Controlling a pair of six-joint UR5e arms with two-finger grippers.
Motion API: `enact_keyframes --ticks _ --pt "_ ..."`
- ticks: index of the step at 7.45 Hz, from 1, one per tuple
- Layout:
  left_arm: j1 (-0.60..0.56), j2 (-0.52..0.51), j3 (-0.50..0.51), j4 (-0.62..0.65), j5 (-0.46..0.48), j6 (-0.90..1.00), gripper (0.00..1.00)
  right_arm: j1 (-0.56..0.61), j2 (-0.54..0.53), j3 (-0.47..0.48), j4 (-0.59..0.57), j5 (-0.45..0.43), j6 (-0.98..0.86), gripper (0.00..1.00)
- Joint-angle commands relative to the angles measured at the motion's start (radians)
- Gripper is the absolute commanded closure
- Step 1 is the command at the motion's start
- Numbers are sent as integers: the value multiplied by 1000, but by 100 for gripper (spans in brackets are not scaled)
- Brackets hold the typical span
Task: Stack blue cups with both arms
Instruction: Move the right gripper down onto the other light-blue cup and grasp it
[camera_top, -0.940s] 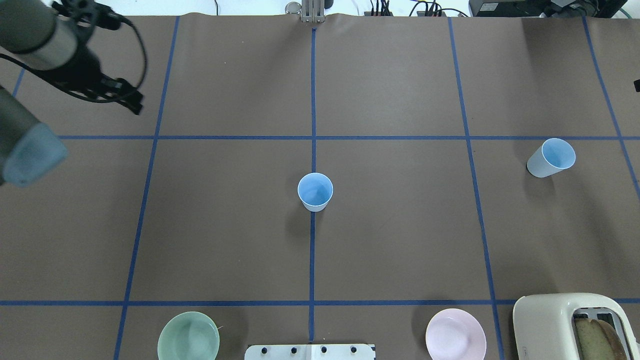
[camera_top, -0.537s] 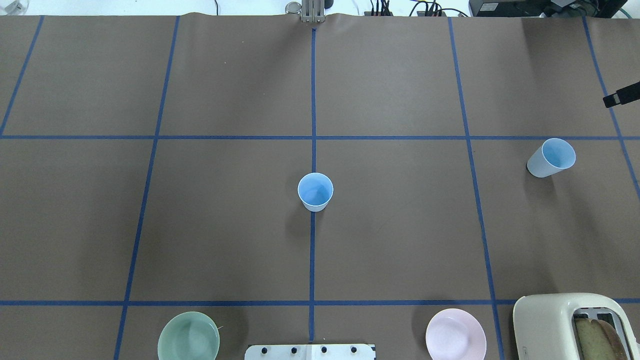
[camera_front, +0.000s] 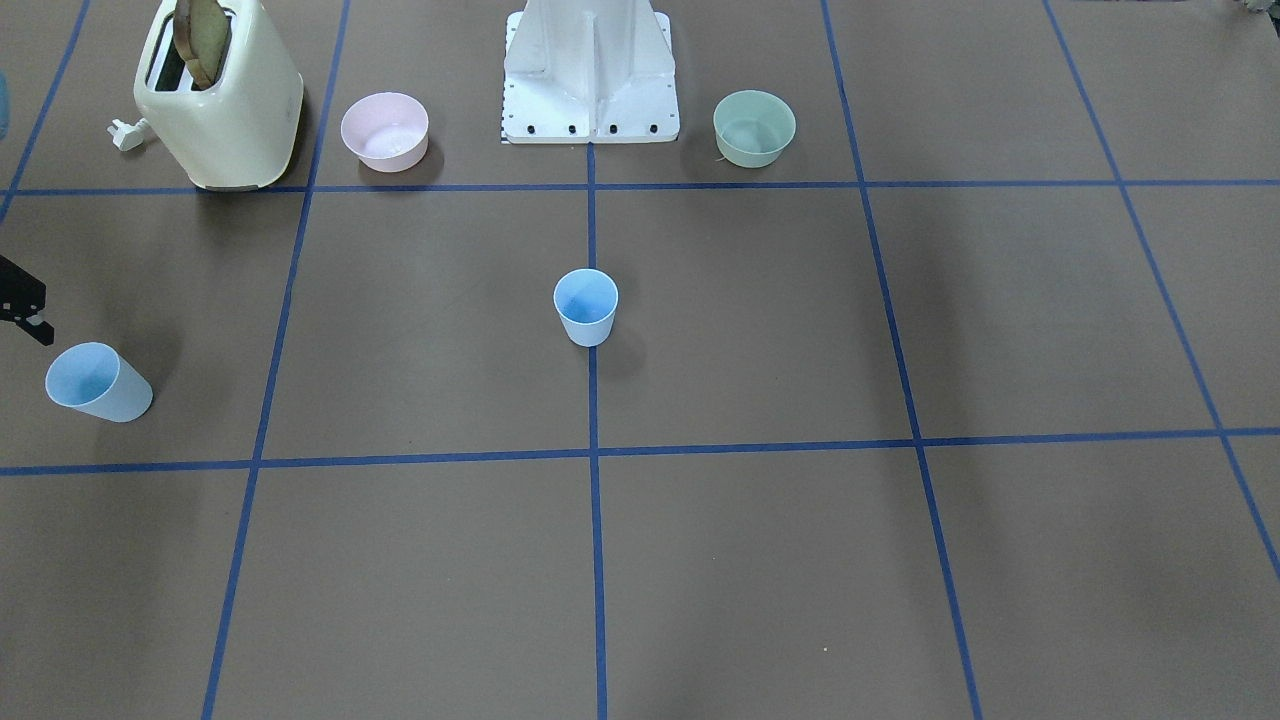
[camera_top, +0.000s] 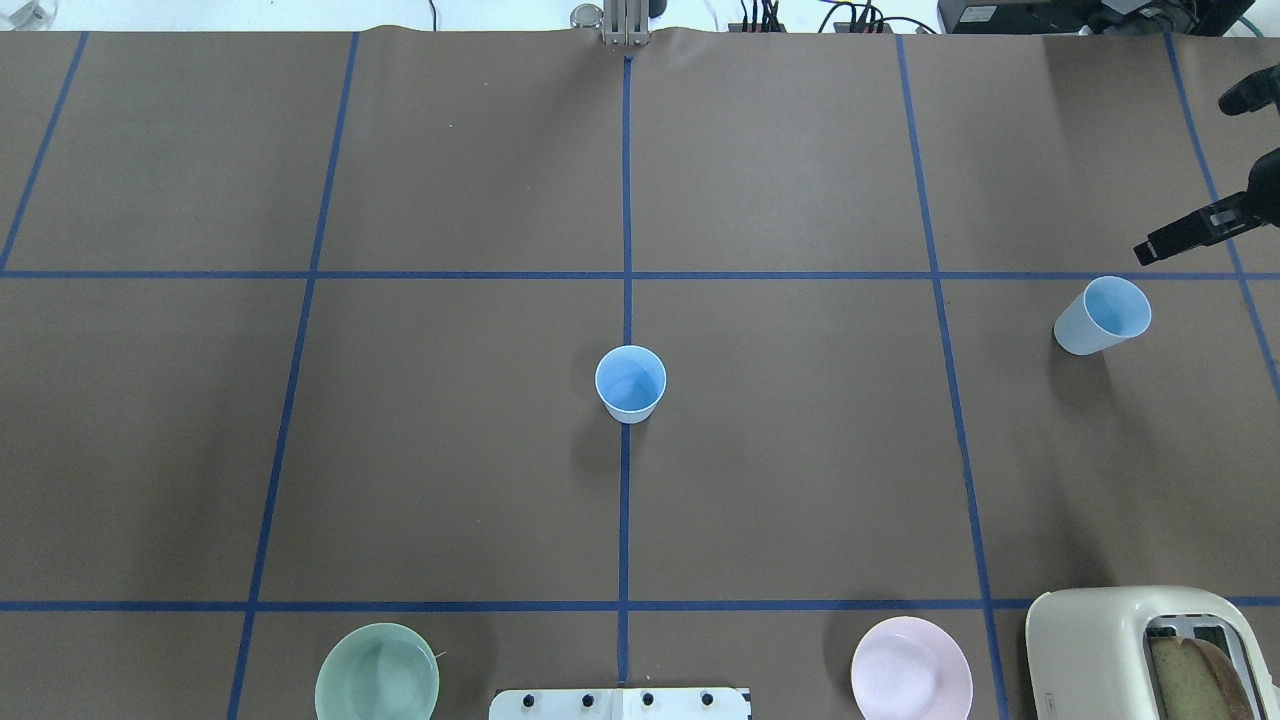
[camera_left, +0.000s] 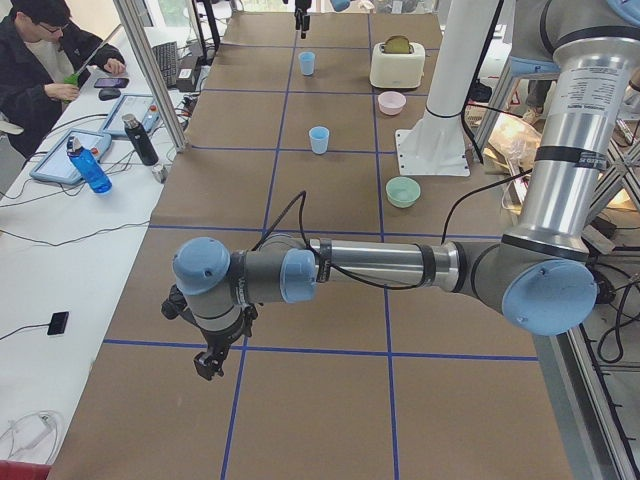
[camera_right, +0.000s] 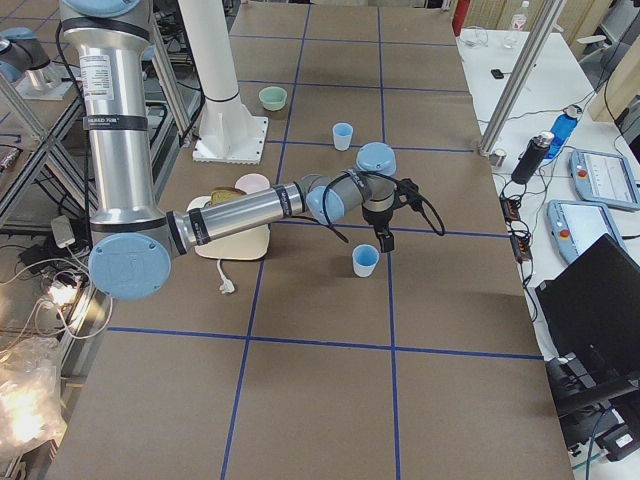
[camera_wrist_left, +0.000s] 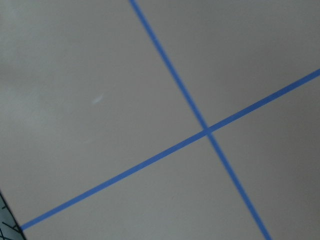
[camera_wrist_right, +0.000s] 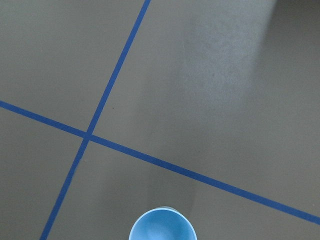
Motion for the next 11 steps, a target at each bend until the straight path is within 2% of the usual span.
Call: enact_keyframes --ticks 1,2,3,4,5,6,7,8,9,11 --pt "-16 19 1 -6 -1 -7 2 -54 5 -51 6 -12 -38 1" --pt "-16 20 1 -8 -1 -7 2 -59 19 -103 8 -27 -70 3" --pt "-16 23 1 -28 -1 -7 2 -57 37 -113 5 -18 -112 5" --pt "-16 29 1 -48 -1 -7 2 -57 54 -180 8 -24 -116 9" --pt "-16 29 1 -49 -1 -7 2 -57 60 -194 8 -24 -116 16" --pt "-16 29 3 -59 -1 -10 2 -57 47 -196 8 -24 -117 27" --pt "-16 29 3 -63 -1 -10 2 -56 45 -197 8 -21 -116 43" --pt "-15 28 1 -65 -1 -12 2 -56 47 -196 6 -18 -116 84" --pt "-14 28 -6 -65 -1 -12 2 -56 51 -197 6 -18 -113 100" --pt "-14 28 -8 -65 -1 -12 2 -56 47 -199 6 -20 -114 100"
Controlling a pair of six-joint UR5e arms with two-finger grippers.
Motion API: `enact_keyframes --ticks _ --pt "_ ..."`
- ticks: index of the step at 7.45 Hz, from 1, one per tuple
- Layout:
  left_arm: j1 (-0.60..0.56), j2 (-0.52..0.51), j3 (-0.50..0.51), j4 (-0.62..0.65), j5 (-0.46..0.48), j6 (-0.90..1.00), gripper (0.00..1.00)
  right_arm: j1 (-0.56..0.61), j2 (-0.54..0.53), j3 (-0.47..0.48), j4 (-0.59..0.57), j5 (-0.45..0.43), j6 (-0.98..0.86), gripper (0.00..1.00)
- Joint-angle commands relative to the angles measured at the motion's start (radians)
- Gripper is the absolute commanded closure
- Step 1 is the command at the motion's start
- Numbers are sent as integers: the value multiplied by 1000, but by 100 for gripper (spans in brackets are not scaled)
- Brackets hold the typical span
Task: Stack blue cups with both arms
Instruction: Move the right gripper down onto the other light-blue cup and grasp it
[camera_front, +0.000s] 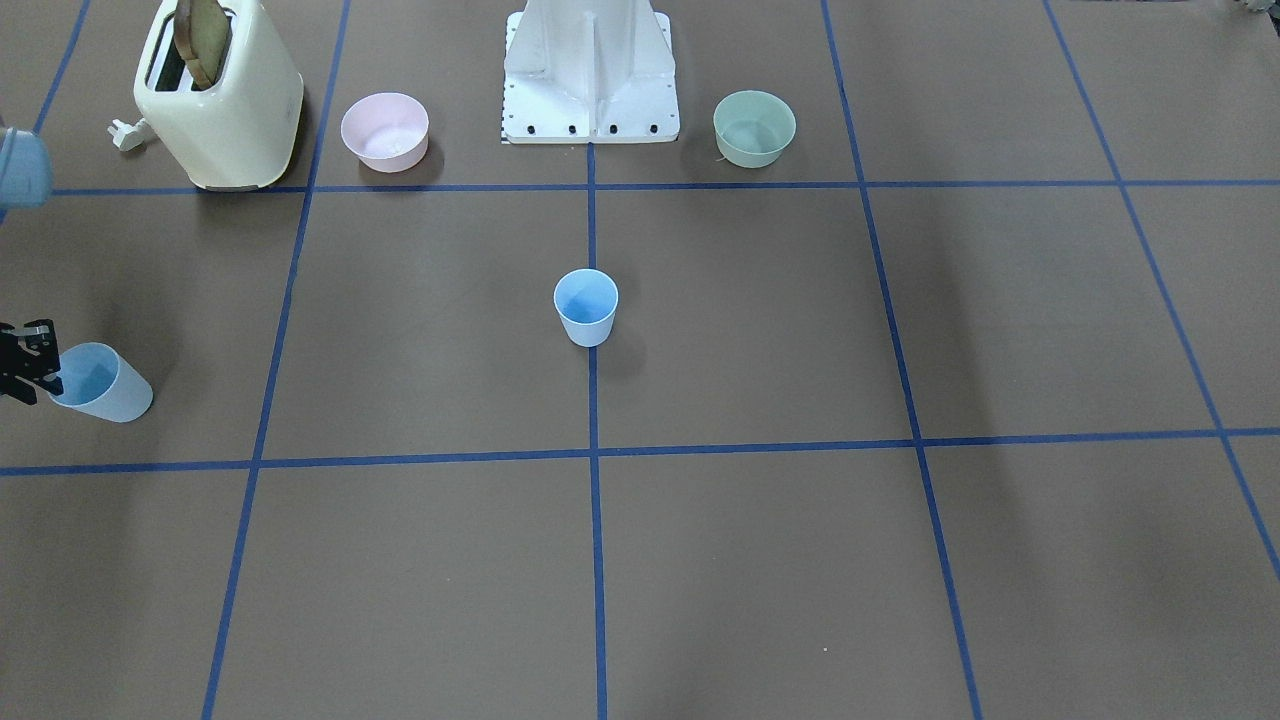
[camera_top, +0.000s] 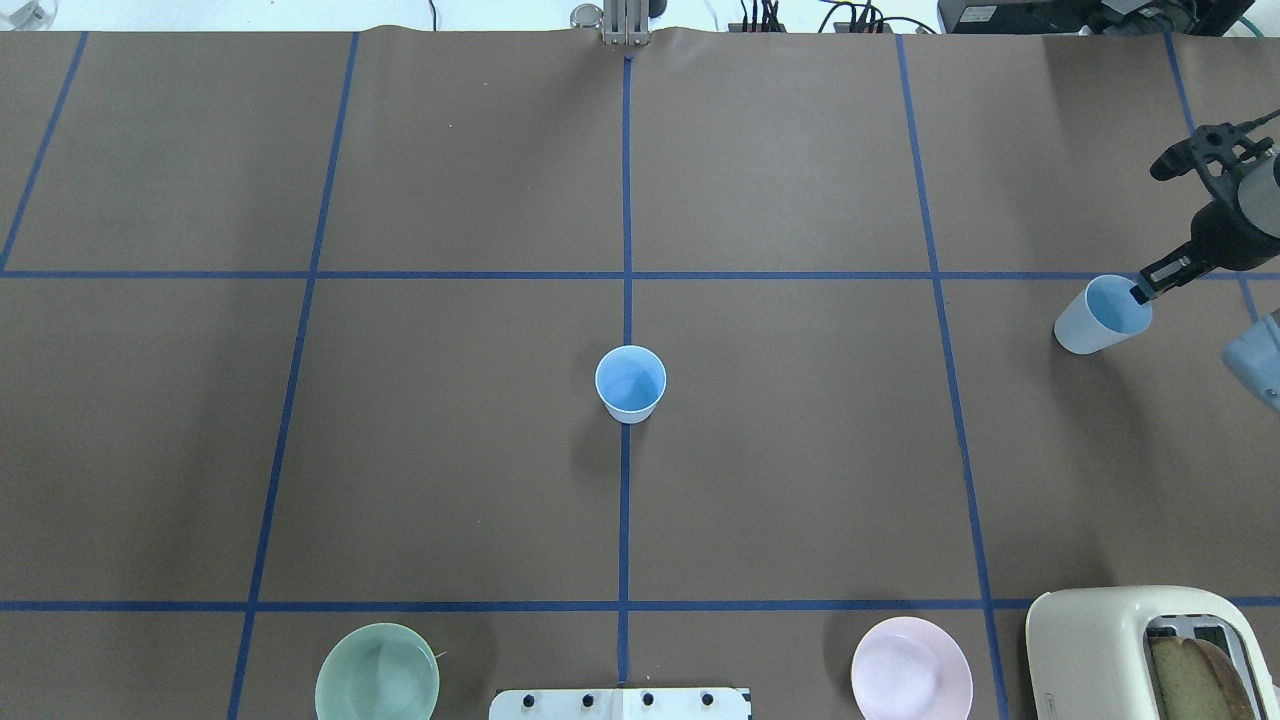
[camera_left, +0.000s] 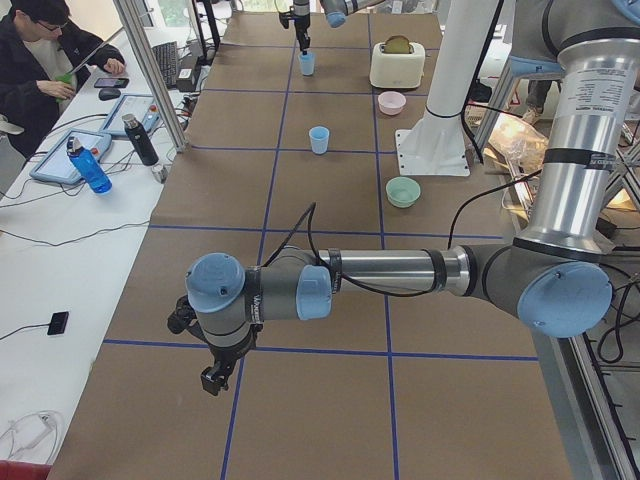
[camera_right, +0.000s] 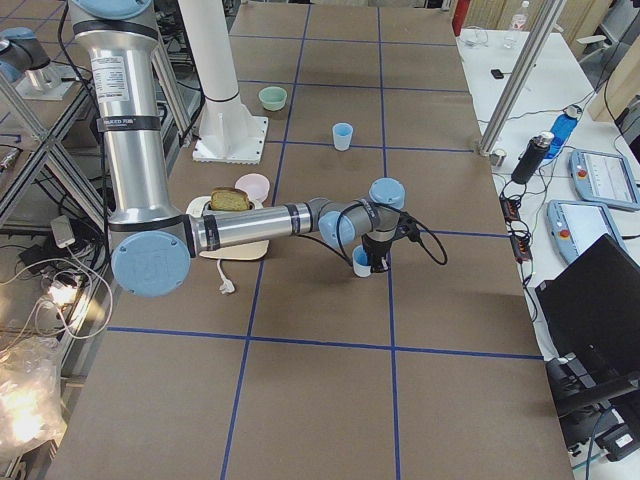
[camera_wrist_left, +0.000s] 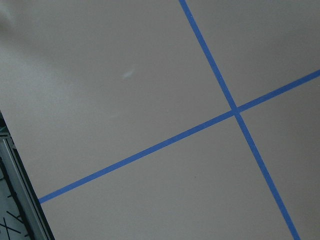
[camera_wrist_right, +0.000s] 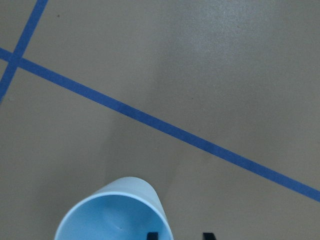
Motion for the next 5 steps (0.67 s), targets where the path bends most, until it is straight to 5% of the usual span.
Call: enact_keyframes --ticks 1,5 --pt "0 0 -2 0 0 0 2 0 -4 0 0 1 2 100" --pt "0 0 3 1 0 0 2 109 33 67 -15 180 31 100"
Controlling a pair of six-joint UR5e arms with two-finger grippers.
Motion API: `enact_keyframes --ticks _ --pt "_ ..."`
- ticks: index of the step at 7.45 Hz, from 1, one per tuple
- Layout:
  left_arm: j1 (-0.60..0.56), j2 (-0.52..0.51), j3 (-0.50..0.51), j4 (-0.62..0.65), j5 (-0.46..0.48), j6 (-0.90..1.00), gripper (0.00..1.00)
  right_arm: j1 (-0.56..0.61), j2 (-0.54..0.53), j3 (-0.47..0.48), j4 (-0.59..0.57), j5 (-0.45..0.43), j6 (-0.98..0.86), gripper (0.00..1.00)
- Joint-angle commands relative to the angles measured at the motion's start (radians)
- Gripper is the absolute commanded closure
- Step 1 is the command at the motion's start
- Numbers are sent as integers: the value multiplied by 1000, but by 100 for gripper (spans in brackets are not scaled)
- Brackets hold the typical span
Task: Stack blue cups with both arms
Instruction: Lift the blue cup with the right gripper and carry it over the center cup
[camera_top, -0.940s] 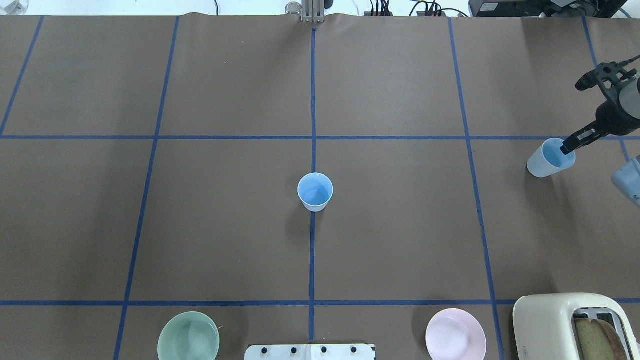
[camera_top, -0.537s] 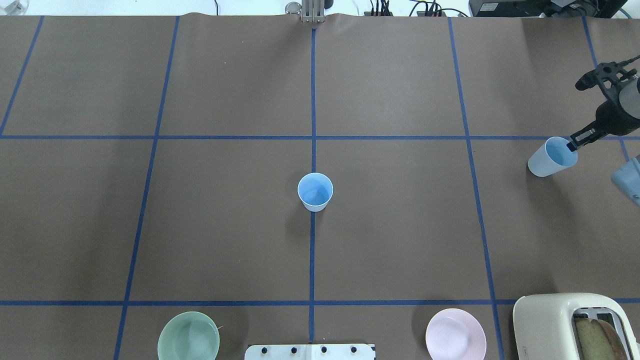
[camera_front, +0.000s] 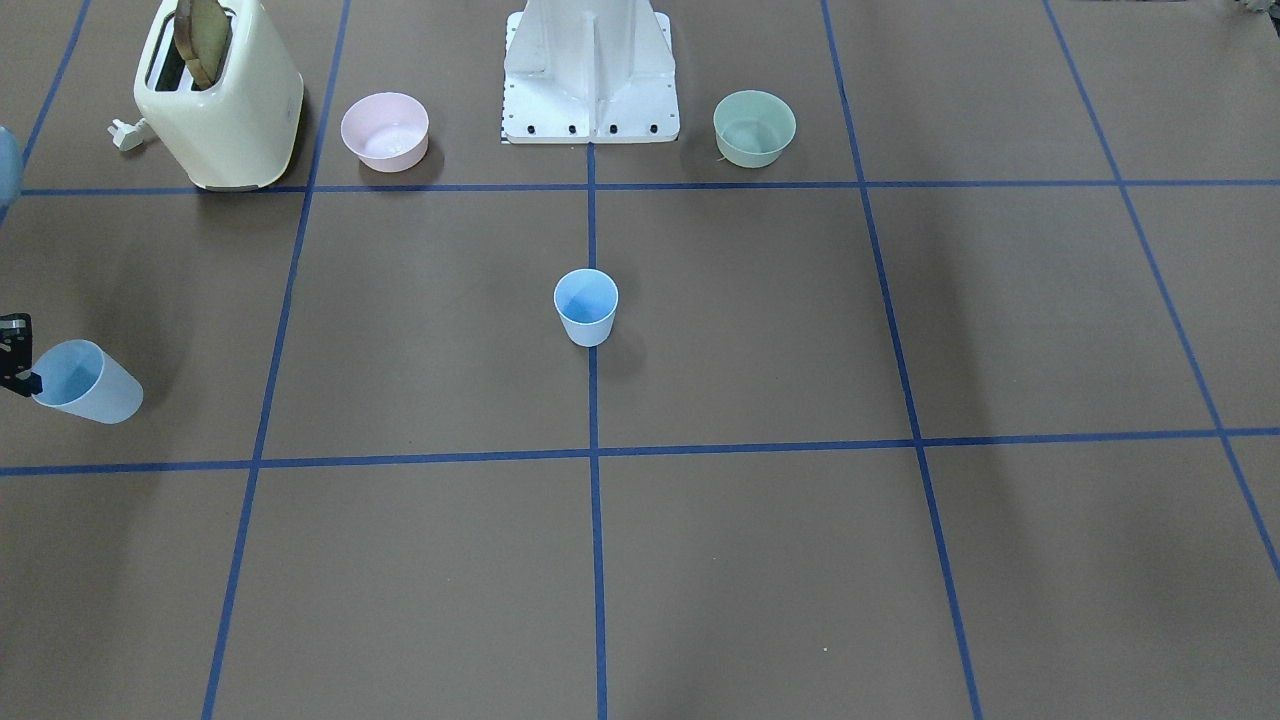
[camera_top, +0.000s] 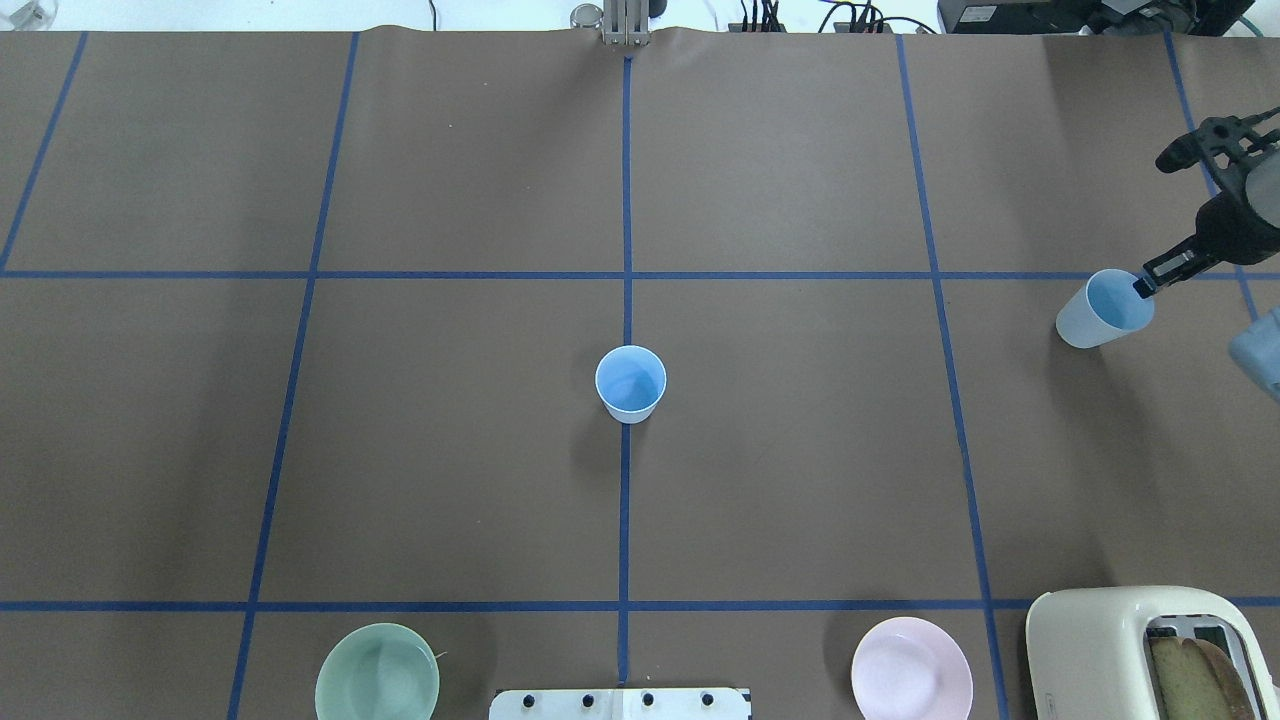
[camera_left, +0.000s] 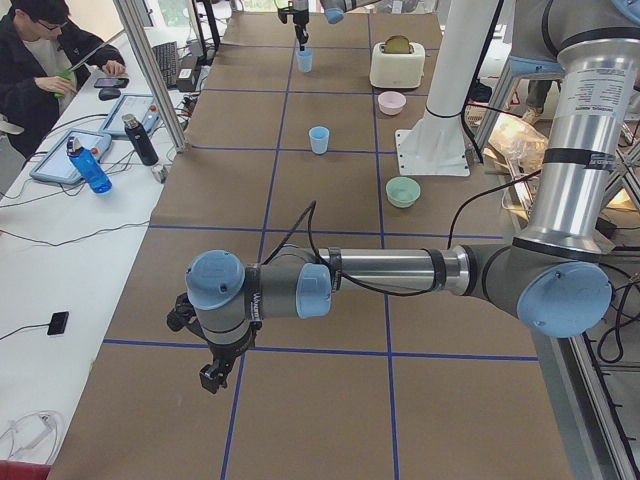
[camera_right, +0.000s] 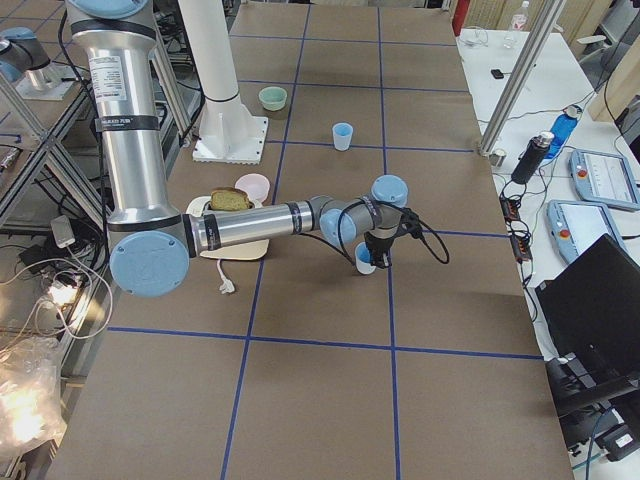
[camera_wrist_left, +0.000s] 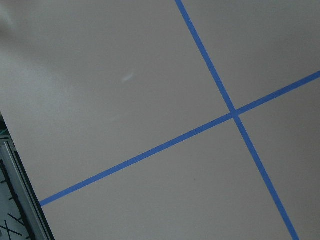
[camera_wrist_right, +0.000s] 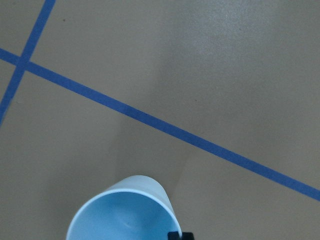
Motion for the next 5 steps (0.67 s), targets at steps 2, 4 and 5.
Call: enact_keyframes --ticks 2,4,5 --pt "2 0 7 1 0 -2 2 9 153 84 -10 61 351 100" --pt "2 0 10 1 0 -3 2 -129 296 144 -14 38 707 100" --pt "2 0 7 1 0 -26 2 -202 367 154 -16 0 880 100"
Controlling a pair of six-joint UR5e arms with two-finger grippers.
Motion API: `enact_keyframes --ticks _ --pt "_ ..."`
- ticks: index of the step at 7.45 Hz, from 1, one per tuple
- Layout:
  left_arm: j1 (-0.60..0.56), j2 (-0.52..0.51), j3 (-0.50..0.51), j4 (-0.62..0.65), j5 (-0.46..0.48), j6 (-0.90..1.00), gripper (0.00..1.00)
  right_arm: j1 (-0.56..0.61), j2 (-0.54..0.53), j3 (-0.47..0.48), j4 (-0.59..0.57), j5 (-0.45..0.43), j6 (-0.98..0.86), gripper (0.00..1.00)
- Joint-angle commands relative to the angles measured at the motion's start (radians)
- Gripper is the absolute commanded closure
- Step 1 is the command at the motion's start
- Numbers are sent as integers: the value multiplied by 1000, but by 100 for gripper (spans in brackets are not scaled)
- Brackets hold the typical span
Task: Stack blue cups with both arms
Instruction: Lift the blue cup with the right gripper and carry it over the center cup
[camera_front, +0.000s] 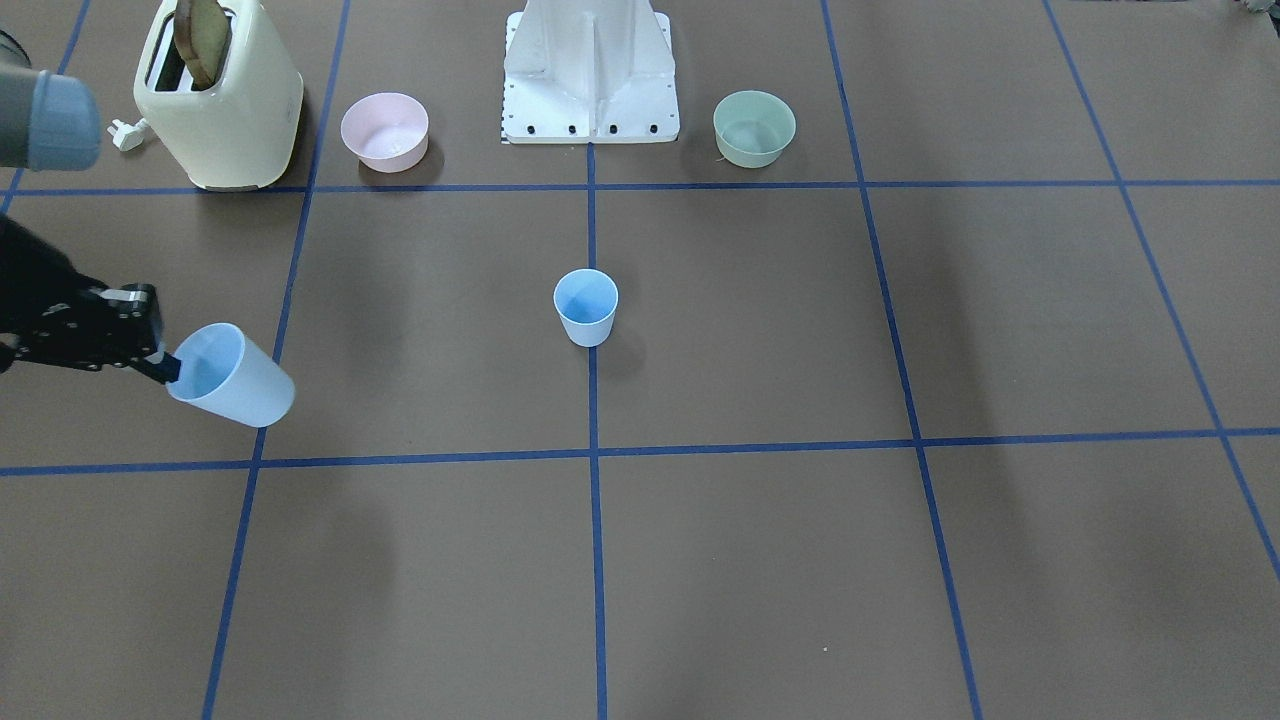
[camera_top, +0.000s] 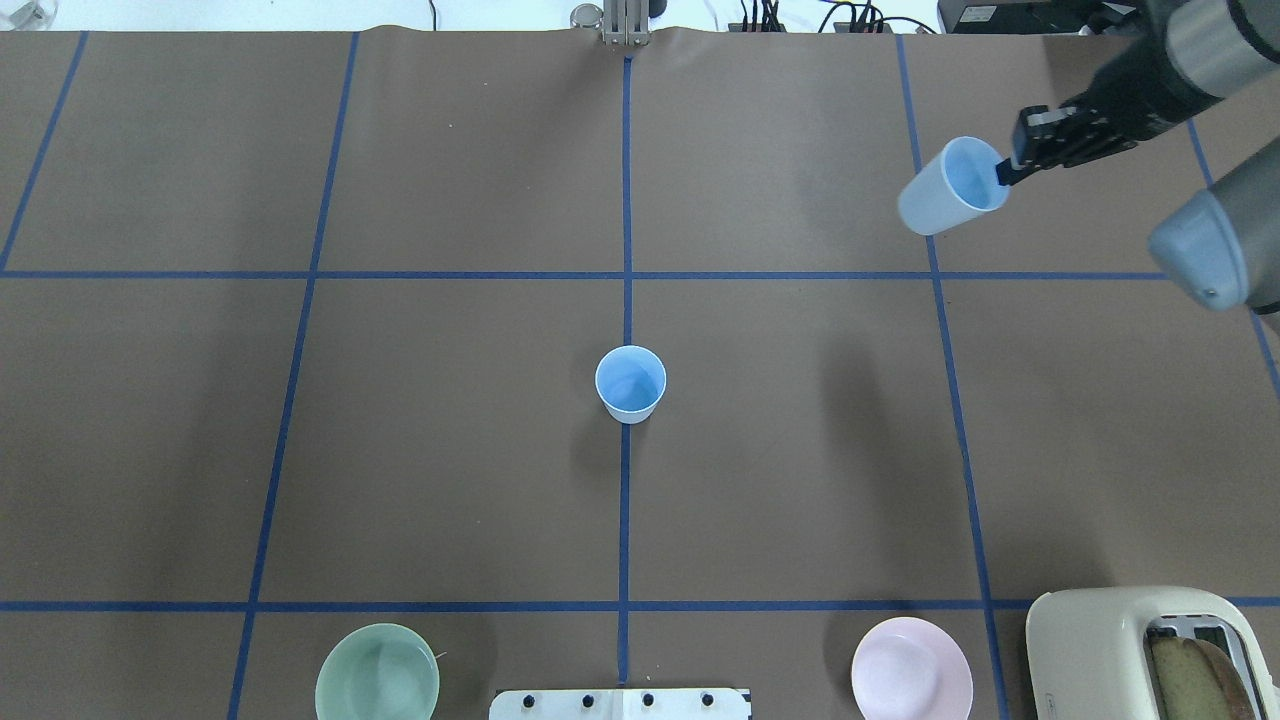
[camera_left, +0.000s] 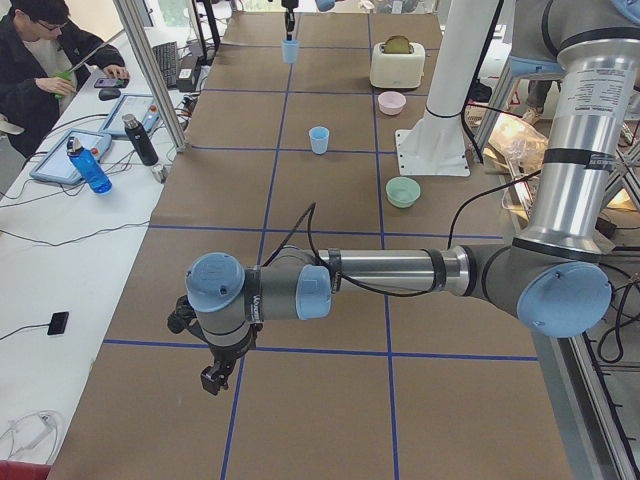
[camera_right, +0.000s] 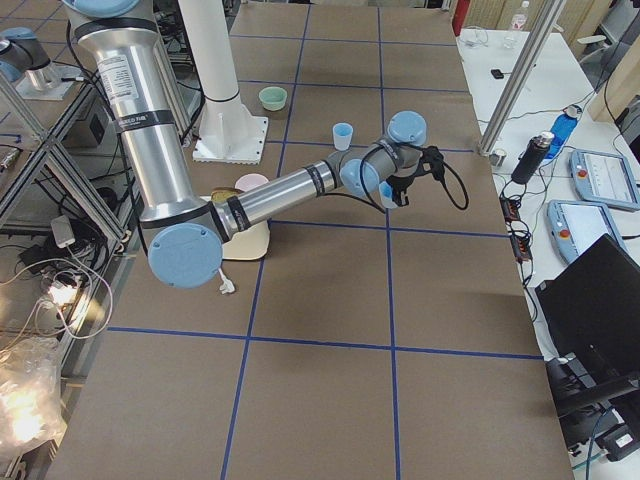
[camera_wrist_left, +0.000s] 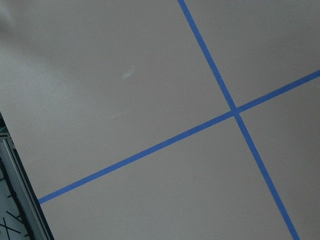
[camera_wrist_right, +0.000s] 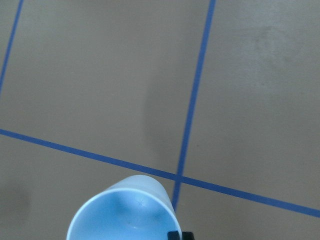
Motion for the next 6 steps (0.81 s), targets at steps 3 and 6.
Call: enact_keyframes --ticks 3,6 --pt "0 5 -5 -2 0 -34 2 -338 331 112 -445 -302 329 100" --pt "0 5 0 0 0 -34 2 -504 420 54 -573 -450 430 100"
